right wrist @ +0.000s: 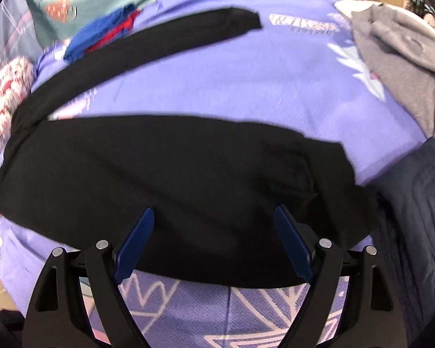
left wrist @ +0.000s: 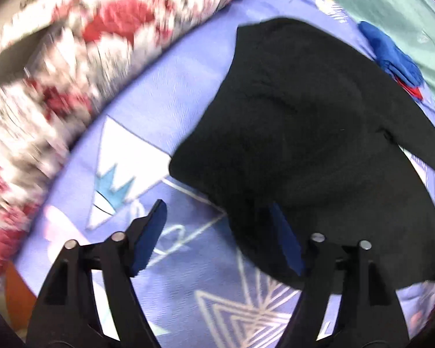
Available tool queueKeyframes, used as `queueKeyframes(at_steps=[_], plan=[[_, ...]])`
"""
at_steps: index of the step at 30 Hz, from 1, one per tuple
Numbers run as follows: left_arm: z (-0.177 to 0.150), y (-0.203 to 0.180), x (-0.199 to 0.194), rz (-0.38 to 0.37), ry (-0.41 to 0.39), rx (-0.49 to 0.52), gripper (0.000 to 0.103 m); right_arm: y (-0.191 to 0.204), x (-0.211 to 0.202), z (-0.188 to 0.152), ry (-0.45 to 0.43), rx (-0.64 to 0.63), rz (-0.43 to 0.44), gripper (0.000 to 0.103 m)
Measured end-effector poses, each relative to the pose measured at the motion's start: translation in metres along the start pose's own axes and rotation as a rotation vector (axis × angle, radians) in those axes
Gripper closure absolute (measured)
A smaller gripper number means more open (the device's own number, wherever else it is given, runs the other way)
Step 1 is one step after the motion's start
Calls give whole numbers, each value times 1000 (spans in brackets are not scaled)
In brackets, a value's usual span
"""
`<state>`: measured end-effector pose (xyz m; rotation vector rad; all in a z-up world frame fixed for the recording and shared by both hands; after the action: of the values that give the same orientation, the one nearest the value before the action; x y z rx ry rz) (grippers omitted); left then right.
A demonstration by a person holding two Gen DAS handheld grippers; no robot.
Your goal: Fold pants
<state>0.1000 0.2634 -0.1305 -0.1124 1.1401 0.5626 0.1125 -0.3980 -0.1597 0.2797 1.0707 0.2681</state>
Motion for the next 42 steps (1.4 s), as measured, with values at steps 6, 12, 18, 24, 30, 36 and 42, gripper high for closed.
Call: queueKeyframes(at_steps=[6, 12, 18, 24, 30, 36, 42], plan=[[18, -2, -33, -62, -132, 14, 14, 9, -3, 15, -73, -14, -28, 18], [35, -60, -3, -63, -133, 138, 12, 43, 35, 32, 14, -101, 37, 42], [32, -68, 37, 44, -64, 220, 9, 47, 28, 70, -62, -105, -39, 42], [106, -69, -14, -78, -213, 152, 9, 90, 33, 173, -214, -163, 33, 21], [185, -86, -1, -68, -256, 84, 4, 143, 98, 248, -194, -197, 116, 20], [184, -117, 40, -162, -151, 49, 4, 198, 163, 242, -27, -278, 314, 77], [190, -126, 89, -69, -93, 80, 4, 176, 189, 257, 10, -262, 270, 86]])
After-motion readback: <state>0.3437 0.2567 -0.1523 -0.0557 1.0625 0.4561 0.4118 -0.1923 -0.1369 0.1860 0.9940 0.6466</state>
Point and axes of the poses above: each gripper's, at about its wrist camera, not at the fingertips, and x roughly the way its jaws point, y to its left, z to its top, the point moved 6 cm from there along x, roughly the way its jaws point, and after that the axes turned 15 degrees about z, right-handed, at the moved point
